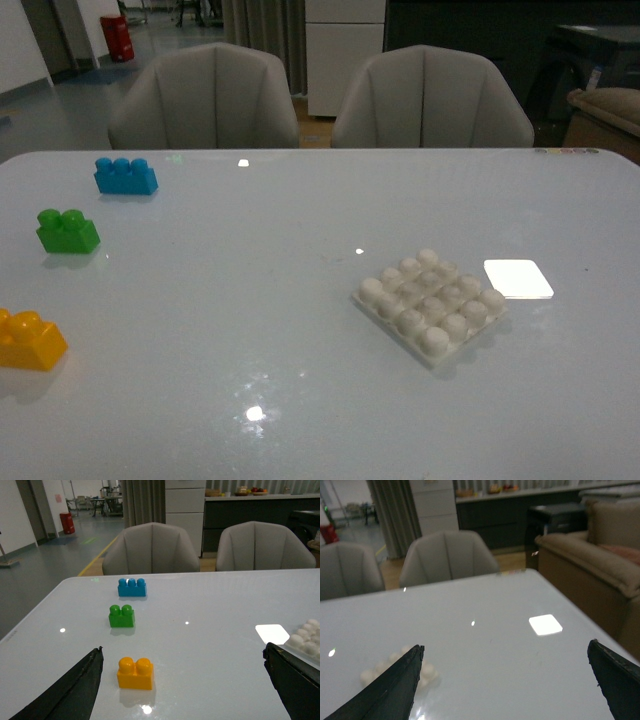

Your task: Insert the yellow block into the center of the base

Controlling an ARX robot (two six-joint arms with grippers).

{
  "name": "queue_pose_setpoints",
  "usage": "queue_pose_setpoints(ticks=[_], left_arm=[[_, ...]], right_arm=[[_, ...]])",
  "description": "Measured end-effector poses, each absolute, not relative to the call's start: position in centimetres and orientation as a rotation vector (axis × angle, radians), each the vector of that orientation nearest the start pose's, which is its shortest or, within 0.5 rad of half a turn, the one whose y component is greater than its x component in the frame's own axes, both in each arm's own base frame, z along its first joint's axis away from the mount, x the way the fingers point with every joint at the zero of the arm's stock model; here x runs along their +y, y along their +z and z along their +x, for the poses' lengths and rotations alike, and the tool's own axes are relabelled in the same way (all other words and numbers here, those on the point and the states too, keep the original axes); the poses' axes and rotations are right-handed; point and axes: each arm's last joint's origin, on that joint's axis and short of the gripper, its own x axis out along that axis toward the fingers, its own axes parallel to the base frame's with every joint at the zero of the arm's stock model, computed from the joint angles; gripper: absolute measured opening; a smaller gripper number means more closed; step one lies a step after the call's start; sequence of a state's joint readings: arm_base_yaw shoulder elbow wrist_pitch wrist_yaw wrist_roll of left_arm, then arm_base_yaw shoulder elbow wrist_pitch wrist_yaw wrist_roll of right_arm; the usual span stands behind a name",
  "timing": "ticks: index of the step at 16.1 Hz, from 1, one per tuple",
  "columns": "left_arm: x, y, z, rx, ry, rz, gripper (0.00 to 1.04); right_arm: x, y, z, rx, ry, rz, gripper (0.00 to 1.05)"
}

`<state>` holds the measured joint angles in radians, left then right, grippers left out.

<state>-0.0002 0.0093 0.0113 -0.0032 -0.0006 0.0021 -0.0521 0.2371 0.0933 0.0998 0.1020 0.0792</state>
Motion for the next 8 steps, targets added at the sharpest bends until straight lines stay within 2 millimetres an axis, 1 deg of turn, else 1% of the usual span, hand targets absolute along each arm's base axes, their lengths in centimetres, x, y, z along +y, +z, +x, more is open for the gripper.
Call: queue_pose_setpoints(ticks=[1, 2, 3, 4, 5, 6, 7, 8], left_arm=[[0.0, 16.6, 9.8, 0.002, 0.000, 0.002, 0.98], [0.0, 16.6, 9.8, 0.002, 0.001, 0.002, 0.98], [0.0, 16.6, 9.8, 0.002, 0.000, 0.002, 0.98], [0.0, 16.6, 9.8, 0.002, 0.000, 0.002, 0.98], [0.0, 16.6, 9.8, 0.001, 0.001, 0.002, 0.98], [0.0, 16.6, 9.8, 0.002, 0.000, 0.002, 0.98], [0.0, 16.6, 9.8, 0.002, 0.000, 0.002, 0.98], [0.0, 16.6, 9.8, 0.002, 0.000, 0.002, 0.98]], right_arm=[[-1.6, 20.5, 12.0, -0.024, -0.186, 0.079, 0.98], [-2.3, 22.9, 13.6, -0.087, -0.192, 0.071, 0.98], [-2.7, 24.8, 16.0, -0.114, -0.166, 0.064, 0.98], [-3.1, 25.8, 19.1, -0.061, -0.150, 0.059, 0.98], [-3.4, 25.6, 22.6, 0.047, -0.141, 0.053, 0.98], [-3.5, 24.5, 25.5, 0.162, -0.127, 0.044, 0.98], [-3.6, 22.9, 28.4, 0.285, -0.105, 0.027, 0.98], [-3.5, 20.3, 31.2, 0.425, -0.076, 0.007, 0.98]])
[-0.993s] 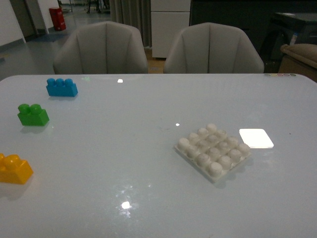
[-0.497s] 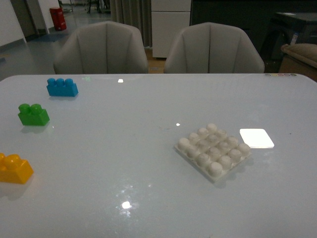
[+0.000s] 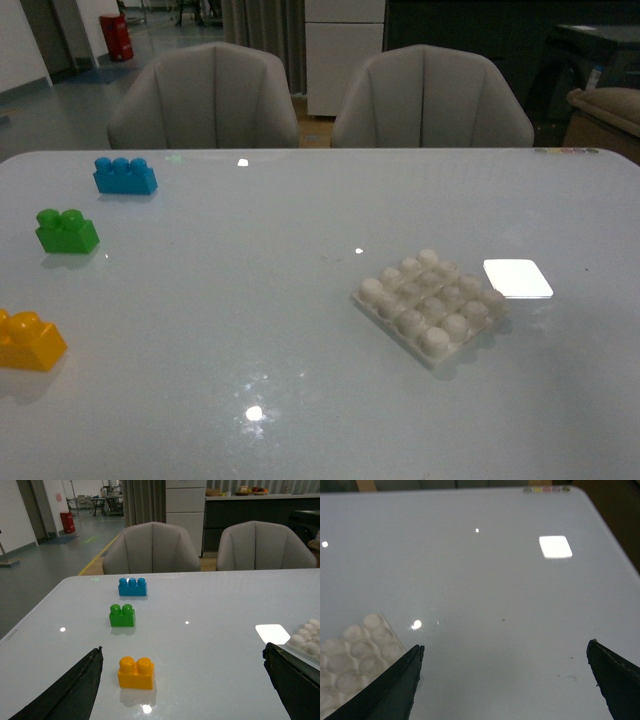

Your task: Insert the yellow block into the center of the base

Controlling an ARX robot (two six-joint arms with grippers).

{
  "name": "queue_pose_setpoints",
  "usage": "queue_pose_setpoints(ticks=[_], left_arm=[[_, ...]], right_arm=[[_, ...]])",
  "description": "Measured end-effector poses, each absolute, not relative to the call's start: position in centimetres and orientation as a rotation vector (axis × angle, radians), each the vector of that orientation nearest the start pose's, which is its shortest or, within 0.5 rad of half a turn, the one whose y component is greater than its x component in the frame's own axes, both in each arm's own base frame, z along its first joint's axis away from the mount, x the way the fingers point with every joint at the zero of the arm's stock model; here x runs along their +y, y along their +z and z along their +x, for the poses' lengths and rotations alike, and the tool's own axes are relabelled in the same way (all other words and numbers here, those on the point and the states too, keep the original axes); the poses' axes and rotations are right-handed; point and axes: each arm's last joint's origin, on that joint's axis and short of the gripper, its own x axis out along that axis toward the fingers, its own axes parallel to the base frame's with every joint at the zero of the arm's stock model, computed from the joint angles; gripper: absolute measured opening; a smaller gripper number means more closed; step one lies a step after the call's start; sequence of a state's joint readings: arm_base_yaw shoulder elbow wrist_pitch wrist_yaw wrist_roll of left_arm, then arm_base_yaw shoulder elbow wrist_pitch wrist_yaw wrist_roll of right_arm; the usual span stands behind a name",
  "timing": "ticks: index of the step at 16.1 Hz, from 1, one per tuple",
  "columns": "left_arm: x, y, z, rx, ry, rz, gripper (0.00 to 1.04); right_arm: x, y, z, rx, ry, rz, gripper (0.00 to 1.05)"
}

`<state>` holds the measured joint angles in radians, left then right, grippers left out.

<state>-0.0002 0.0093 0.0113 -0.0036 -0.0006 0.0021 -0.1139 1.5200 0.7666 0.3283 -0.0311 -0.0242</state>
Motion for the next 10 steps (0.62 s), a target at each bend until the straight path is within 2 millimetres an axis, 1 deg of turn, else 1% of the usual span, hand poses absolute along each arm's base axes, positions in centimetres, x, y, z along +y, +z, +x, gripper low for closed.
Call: queue_pose_setpoints(ticks=[1, 2, 3, 5, 7, 9, 10], left_arm=[[0.0, 16.6, 9.8, 0.002, 0.000, 0.002, 0.98], [0.0, 16.6, 9.8, 0.002, 0.000, 0.002, 0.98], [0.0, 16.6, 9.8, 0.001, 0.000, 0.002, 0.98], [0.0, 16.6, 9.8, 0.001, 0.000, 0.002, 0.98], [0.0, 16.6, 9.8, 0.001, 0.000, 0.002, 0.98], [0.0, 16.6, 9.8, 0.002, 0.000, 0.002, 0.98], [0.0, 16.6, 9.8, 0.002, 0.000, 0.002, 0.98]], right_arm=[[-3.1, 18.1, 32.9, 0.504, -0.055, -0.015, 0.98], [-1.7, 13.9, 34.5, 0.678, 0.030, -0.039, 0.98], [1.1, 11.5, 37.3, 0.765, 0.141, -0.061, 0.98], [2.1, 11.4, 38.7, 0.767, 0.171, -0.068, 0.98], [3.0, 10.8, 39.8, 0.795, 0.203, -0.071, 0.98], [3.8, 9.7, 40.8, 0.830, 0.225, -0.082, 0.98], [4.2, 9.4, 41.1, 0.848, 0.242, -0.083, 0.98]])
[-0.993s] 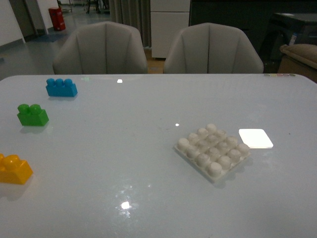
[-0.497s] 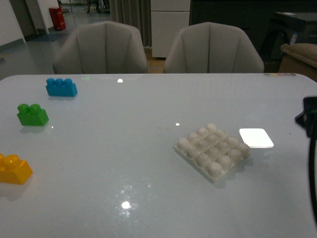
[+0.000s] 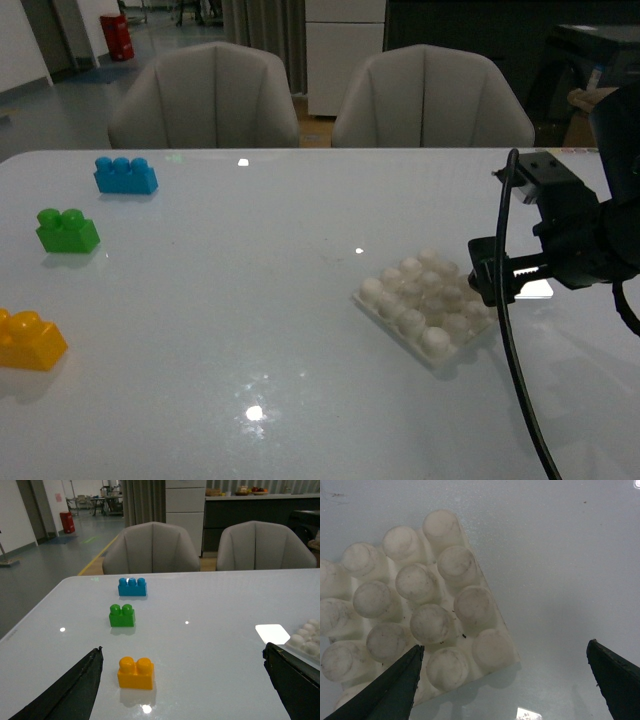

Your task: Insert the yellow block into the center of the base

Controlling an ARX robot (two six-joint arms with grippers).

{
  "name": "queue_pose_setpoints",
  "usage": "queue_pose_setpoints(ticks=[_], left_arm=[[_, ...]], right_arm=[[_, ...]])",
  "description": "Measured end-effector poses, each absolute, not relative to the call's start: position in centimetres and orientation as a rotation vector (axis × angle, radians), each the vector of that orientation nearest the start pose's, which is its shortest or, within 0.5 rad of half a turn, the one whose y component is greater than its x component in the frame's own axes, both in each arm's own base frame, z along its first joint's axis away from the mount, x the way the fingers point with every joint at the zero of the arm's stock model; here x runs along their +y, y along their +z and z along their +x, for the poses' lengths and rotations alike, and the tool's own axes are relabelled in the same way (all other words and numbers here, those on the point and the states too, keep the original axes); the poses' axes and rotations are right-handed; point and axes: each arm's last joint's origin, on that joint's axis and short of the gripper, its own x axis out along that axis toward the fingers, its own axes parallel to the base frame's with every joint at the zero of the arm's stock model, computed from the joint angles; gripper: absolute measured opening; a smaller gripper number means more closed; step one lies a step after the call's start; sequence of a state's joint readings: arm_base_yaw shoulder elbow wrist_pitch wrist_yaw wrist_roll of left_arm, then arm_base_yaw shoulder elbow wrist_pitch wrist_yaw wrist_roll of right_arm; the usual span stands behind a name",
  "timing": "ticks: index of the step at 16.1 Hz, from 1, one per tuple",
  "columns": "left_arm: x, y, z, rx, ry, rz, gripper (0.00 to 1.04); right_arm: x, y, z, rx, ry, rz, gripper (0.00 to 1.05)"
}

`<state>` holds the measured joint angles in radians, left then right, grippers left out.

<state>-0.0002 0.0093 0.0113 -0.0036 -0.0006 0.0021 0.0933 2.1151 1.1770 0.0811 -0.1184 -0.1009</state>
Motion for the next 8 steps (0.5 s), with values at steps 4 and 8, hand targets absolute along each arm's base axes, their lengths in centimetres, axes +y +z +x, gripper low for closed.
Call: queue_pose_setpoints(ticks=[4, 8], left_arm=[[0.0, 16.6, 9.8, 0.002, 0.000, 0.002, 0.98], [0.0, 16.6, 9.8, 0.002, 0.000, 0.002, 0.98]], right_arm=[[4.9, 9.1, 42.3, 0.854, 0.276, -0.103, 0.98], [5.2, 7.9, 43.0, 0.891, 0.291, -0.102, 0.98]])
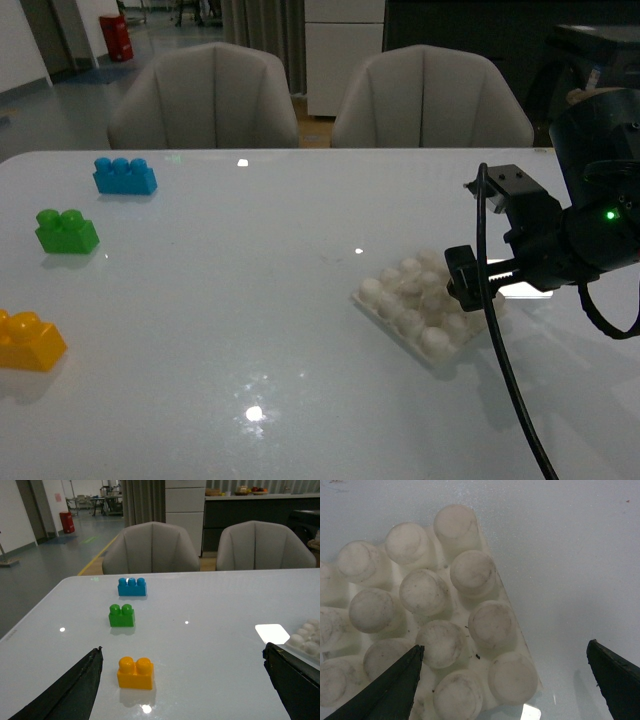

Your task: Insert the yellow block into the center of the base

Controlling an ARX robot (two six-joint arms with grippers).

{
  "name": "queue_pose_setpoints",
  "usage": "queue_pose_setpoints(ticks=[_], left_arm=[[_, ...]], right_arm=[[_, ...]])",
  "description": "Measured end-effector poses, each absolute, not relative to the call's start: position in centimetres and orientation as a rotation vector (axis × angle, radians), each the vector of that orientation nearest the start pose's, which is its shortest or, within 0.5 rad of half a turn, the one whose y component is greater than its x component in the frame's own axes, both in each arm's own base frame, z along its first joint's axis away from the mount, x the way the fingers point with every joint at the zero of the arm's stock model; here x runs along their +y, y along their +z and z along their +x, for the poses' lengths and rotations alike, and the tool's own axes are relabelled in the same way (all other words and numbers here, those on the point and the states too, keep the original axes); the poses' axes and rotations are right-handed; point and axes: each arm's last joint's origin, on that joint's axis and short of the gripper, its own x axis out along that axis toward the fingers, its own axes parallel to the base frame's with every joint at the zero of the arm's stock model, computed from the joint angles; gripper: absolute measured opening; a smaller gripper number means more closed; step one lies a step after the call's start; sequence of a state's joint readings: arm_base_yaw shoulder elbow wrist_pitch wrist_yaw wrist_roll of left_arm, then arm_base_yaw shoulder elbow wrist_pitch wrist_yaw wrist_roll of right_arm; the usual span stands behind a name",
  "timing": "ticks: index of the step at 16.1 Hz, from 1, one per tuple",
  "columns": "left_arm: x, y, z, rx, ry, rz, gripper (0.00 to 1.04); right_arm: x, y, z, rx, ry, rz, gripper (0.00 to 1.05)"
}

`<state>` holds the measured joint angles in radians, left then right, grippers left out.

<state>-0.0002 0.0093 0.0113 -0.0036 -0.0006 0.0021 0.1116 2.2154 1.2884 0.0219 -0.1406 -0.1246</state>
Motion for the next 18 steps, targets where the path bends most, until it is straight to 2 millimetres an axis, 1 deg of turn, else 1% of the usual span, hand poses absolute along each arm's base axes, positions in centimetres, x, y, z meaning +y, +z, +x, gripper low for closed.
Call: queue_pose_setpoints(ticks=[6, 9, 11, 12, 14, 16, 18], left_arm=[[0.0, 16.6, 9.8, 0.002, 0.000, 0.002, 0.98], [0.0, 16.6, 9.8, 0.002, 0.000, 0.002, 0.98], [0.0, 16.6, 9.8, 0.002, 0.000, 0.002, 0.98], [0.0, 16.6, 9.8, 0.001, 0.000, 0.002, 0.98], [0.0, 16.6, 9.8, 0.002, 0.000, 0.002, 0.98], [0.0, 16.6, 9.8, 0.002, 0.000, 0.002, 0.98], [0.0, 16.6, 9.8, 0.002, 0.000, 0.002, 0.98]], right_arm=[[5.6, 6.5, 44.3, 0.913, 0.335, -0.058, 0.98], [6.0, 6.4, 44.2, 0.935, 0.312, -0.008, 0.98], [6.7, 6.2, 43.6, 0.960, 0.291, 0.049, 0.98], [8.1, 6.0, 42.8, 0.982, 0.311, 0.081, 0.98], [10.4, 6.2, 42.3, 0.995, 0.357, 0.096, 0.98], [12.0, 6.4, 42.1, 1.010, 0.354, 0.132, 0.98], [12.6, 6.4, 42.3, 1.020, 0.343, 0.170, 0.98]])
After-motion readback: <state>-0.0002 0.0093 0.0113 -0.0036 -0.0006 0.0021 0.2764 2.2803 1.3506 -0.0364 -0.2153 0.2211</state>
